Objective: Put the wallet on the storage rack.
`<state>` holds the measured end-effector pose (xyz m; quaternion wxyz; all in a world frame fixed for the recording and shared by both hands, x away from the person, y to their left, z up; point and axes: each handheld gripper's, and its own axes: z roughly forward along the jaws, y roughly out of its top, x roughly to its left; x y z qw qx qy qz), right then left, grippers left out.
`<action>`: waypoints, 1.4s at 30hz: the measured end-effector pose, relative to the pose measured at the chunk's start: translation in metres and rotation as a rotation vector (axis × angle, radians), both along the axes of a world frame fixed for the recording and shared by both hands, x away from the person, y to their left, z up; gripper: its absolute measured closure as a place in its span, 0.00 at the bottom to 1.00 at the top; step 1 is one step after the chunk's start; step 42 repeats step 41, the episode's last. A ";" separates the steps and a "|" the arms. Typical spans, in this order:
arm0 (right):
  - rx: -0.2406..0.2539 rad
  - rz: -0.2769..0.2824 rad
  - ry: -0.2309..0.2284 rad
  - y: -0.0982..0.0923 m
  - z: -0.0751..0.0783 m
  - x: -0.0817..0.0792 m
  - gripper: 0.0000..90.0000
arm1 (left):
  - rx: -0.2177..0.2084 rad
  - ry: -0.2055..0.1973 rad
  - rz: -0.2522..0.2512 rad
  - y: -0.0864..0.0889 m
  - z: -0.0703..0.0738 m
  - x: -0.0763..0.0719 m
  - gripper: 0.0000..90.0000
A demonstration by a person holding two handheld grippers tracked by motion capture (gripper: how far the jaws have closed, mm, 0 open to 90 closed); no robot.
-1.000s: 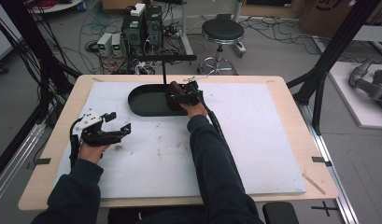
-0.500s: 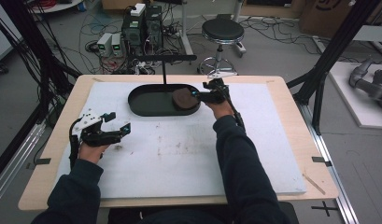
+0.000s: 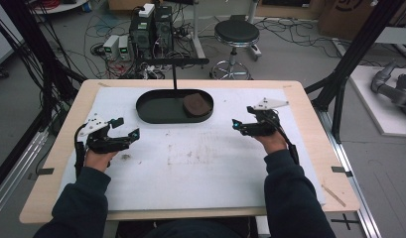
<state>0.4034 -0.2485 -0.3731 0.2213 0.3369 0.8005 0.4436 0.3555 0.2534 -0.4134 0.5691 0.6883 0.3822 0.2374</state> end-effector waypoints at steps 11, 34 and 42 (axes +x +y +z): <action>0.013 -0.082 -0.038 -0.042 -0.025 -0.045 0.22 | 0.000 -0.016 -0.005 -0.001 0.003 -0.001 0.19; -0.014 -0.122 -0.044 -0.050 -0.029 -0.048 0.22 | 0.024 -0.007 -0.014 -0.004 0.001 -0.003 0.19; -0.017 -0.122 -0.046 -0.052 -0.028 -0.048 0.22 | 0.019 -0.008 -0.013 -0.004 0.000 -0.002 0.19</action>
